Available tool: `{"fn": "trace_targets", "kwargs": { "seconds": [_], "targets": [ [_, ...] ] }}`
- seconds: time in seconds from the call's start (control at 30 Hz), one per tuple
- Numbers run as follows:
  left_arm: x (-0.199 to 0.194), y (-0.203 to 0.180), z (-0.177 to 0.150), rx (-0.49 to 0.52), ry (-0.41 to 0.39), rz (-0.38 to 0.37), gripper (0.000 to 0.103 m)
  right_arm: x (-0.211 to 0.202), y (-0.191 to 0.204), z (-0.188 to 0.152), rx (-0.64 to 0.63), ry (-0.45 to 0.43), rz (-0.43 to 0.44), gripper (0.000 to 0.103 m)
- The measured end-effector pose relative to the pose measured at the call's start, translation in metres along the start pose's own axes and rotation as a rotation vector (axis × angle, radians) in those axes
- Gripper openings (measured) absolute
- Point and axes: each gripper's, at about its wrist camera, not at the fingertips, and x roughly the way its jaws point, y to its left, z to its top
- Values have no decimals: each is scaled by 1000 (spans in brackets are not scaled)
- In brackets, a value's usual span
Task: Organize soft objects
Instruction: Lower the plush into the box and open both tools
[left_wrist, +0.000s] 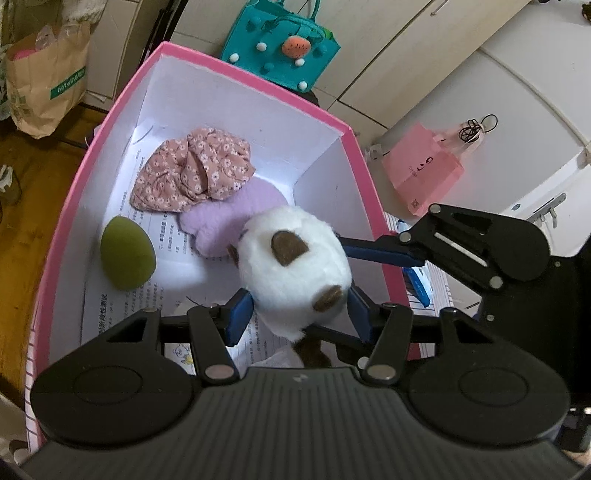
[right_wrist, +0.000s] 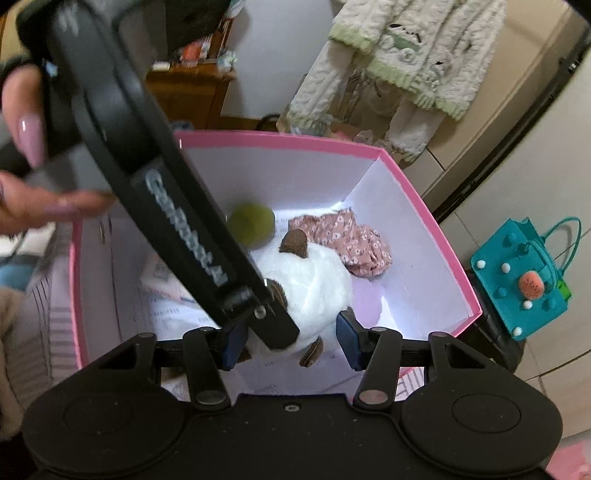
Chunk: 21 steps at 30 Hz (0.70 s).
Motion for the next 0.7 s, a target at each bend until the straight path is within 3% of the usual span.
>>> {"fn": "trace_targets", "kwargs": {
  "seconds": [0.13, 0.33, 0.5, 0.7],
  "targets": [
    [-6, -1, 3, 32, -5, -3, 53, 5, 2, 2, -56, 64, 4, 48],
    [-3, -6, 8, 71, -5, 25, 51, -2, 2, 1, -51, 65, 1, 48],
    [-6, -11, 1, 101, -11, 57, 51, -16, -9, -11, 91, 6, 23, 48],
    [-36, -24, -12, 164, -65, 114, 53, -58, -13, -31, 276, -107, 68, 48]
  ]
}}
